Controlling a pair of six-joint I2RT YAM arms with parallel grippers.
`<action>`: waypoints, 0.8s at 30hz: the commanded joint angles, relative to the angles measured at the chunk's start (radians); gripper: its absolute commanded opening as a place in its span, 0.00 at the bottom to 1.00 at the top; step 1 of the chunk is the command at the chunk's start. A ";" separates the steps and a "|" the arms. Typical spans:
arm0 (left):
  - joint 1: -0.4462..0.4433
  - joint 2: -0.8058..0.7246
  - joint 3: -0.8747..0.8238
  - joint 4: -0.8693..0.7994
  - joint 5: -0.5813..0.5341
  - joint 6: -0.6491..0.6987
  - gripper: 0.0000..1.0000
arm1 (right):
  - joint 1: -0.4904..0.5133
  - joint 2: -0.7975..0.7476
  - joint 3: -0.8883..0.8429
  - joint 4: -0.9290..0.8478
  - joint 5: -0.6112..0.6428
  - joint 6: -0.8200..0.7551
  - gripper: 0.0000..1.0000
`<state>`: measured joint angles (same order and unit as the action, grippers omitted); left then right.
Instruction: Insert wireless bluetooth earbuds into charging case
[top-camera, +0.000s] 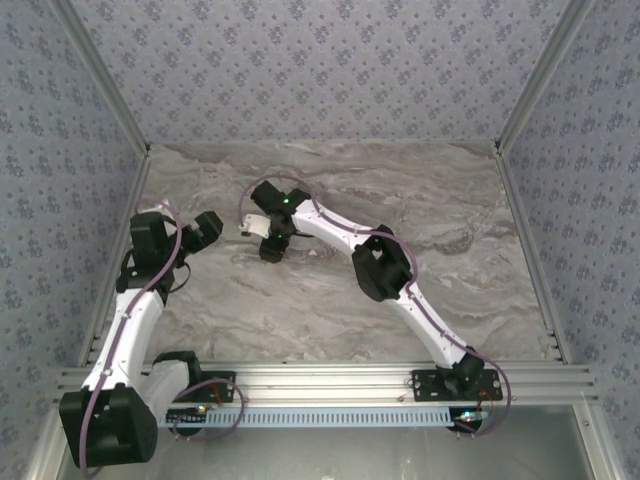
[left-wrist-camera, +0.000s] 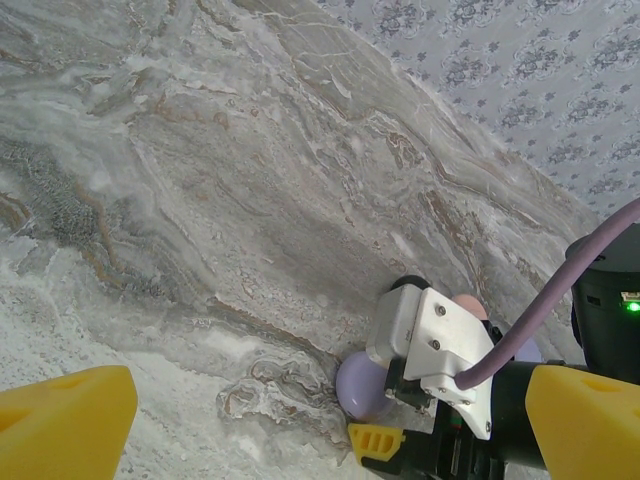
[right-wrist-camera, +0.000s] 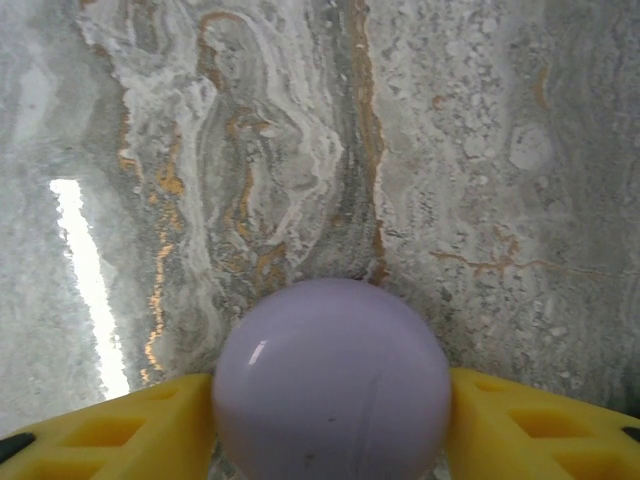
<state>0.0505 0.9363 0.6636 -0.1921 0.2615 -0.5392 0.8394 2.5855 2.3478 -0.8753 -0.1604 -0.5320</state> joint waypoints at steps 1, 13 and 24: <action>0.005 -0.024 -0.005 -0.009 0.000 0.021 0.99 | 0.007 0.038 0.005 0.003 0.015 0.017 0.57; 0.006 -0.016 -0.034 0.035 0.082 0.014 0.98 | -0.034 -0.308 -0.415 0.372 -0.052 0.040 0.48; -0.020 0.063 0.019 0.147 0.515 -0.103 0.91 | -0.058 -0.810 -1.001 0.800 -0.023 0.011 0.47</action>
<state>0.0463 0.9802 0.6273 -0.1028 0.5953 -0.5934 0.7700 1.8835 1.4315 -0.2447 -0.1989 -0.4927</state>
